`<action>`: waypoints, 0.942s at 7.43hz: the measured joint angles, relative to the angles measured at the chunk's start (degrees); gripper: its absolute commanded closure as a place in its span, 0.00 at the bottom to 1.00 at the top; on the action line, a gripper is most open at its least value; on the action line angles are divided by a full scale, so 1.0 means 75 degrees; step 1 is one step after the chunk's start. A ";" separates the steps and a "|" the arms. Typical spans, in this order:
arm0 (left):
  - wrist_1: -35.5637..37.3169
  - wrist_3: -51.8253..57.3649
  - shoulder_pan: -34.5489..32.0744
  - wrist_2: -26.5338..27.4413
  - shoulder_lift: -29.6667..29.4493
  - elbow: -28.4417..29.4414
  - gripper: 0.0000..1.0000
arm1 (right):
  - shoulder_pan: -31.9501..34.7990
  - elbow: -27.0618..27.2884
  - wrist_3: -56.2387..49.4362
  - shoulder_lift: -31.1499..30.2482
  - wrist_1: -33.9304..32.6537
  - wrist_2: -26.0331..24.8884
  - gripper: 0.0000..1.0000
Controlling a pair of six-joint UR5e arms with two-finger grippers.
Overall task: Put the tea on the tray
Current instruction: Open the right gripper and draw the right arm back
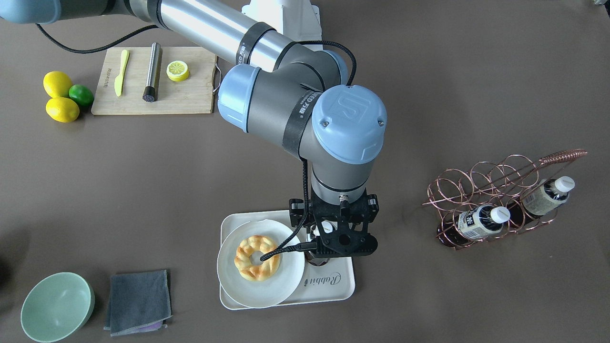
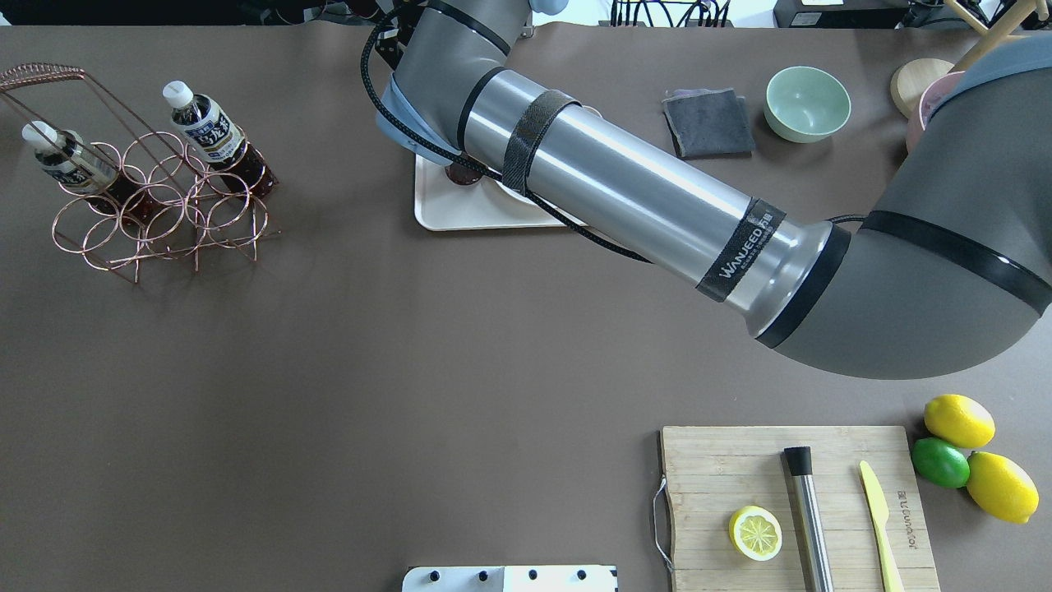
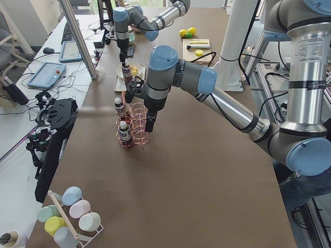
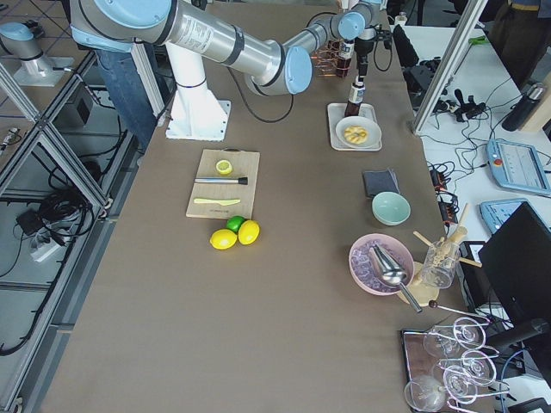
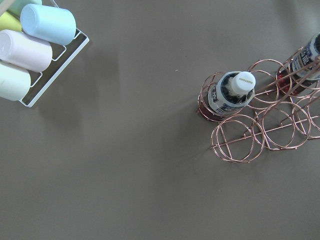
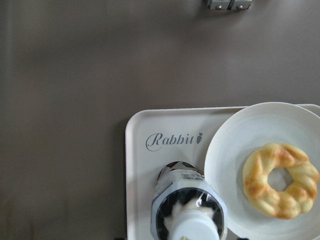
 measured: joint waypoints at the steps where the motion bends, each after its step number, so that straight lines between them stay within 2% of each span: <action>1: 0.0032 -0.0130 0.0002 -0.0078 -0.0004 0.0009 0.03 | 0.0181 0.0068 -0.0161 -0.0035 -0.0038 0.0271 0.00; 2: 0.0058 -0.0317 -0.0014 -0.0145 0.0012 0.0005 0.03 | 0.0533 0.0494 -0.0515 -0.0353 -0.0204 0.0774 0.00; 4: 0.0074 -0.0518 -0.0125 -0.0194 0.0152 0.0018 0.03 | 0.1267 0.2448 -0.1619 -0.1826 -0.1031 0.1459 0.00; 5: 0.0066 -0.0579 -0.0134 -0.0193 0.0191 0.0027 0.03 | 0.1727 0.3691 -0.2282 -0.2893 -0.1458 0.1841 0.00; 7: 0.0037 -0.0492 -0.0102 -0.0169 0.0200 0.0042 0.03 | 0.2699 0.6077 -0.3370 -0.5403 -0.1767 0.2475 0.00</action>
